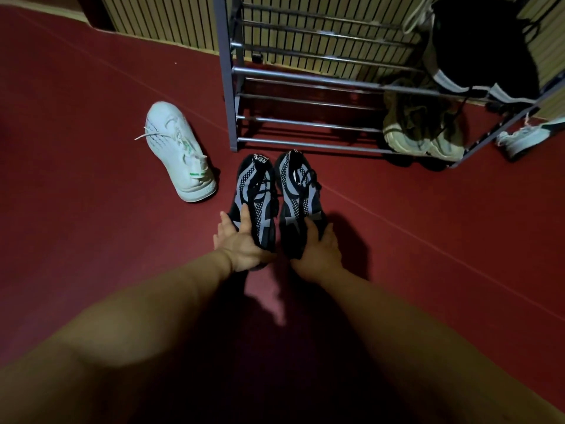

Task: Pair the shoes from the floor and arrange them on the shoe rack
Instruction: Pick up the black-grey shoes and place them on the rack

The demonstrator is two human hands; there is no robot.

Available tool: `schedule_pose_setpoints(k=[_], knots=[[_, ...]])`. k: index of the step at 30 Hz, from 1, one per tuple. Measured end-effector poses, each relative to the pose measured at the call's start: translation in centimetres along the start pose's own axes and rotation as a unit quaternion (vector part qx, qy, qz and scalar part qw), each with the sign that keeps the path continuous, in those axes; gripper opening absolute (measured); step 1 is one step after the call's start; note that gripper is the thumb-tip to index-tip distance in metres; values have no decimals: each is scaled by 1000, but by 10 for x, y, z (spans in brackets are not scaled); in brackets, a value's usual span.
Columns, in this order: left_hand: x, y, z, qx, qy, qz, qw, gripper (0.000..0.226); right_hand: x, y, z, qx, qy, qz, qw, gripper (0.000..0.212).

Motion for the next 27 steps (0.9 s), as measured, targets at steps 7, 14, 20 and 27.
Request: schedule_pose_setpoints(k=[7,14,20,27], knots=[[25,-5,8,-48,-70,63,994,117,-2,-6,11,-12,-1,-7,1000,104],[28,-1,1,5,-171,16,985,106,-32,-39,13,-85,-49,79,992,103],[14,-5,-15,35,-196,-123,972,113,-74,-65,21,-151,-100,151,972,102],[16,-24,-27,41,-224,-185,956,94,-109,-59,23,-224,-162,208,938,85]])
Point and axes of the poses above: each hand's wrist, its own z-axis towards the middle knuckle, its own x-axis out of the palm, y = z × x, the point moved 2 cm from there along z, towards the middle knuckle, and after that the axes turned 5 degrees about -x, right-handed, at the moved point
